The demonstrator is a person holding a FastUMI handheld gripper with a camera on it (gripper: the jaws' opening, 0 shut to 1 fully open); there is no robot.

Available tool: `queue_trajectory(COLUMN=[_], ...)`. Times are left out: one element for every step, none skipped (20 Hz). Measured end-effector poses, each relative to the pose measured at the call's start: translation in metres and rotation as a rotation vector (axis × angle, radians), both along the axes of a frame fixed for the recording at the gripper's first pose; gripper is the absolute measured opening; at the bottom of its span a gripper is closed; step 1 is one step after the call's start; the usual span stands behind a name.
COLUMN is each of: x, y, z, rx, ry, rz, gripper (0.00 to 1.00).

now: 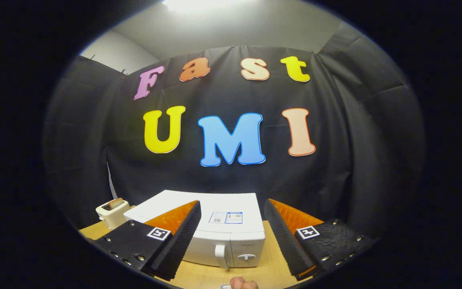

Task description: Open the microwave, put the food inside, and close the microwave door.

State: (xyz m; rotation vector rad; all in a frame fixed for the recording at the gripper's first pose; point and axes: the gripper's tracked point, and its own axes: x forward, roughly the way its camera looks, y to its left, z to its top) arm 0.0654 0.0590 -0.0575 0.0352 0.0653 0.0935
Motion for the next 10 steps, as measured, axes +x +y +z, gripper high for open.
queue_trajectory(x=[-0.004, -0.009, -0.014, -0.021, -0.025, -0.029, -0.031, -0.033, -0.035, -0.036], y=[-0.009, -0.015, -0.021, -0.025, -0.029, -0.034, -0.039, -0.043, -0.046, -0.049], z=[0.014, 0.028, 0.039, 0.048, 0.056, 0.063, 0.068, 0.073, 0.076, 0.077], rx=[0.008, 0.016, 0.026, 0.032, 0.030, 0.027, 0.021, 0.013, 0.009, 0.009], ry=[-0.004, -0.009, -0.011, -0.017, -0.019, -0.028, -0.034, -0.039, -0.042, -0.044], rz=[-0.023, -0.039, -0.056, -0.066, -0.076, -0.080, -0.089, -0.097, -0.101, -0.105], gripper=[0.96, 0.96, 0.97, 0.97, 0.97, 0.97, 0.97, 0.97, 0.97, 0.97])
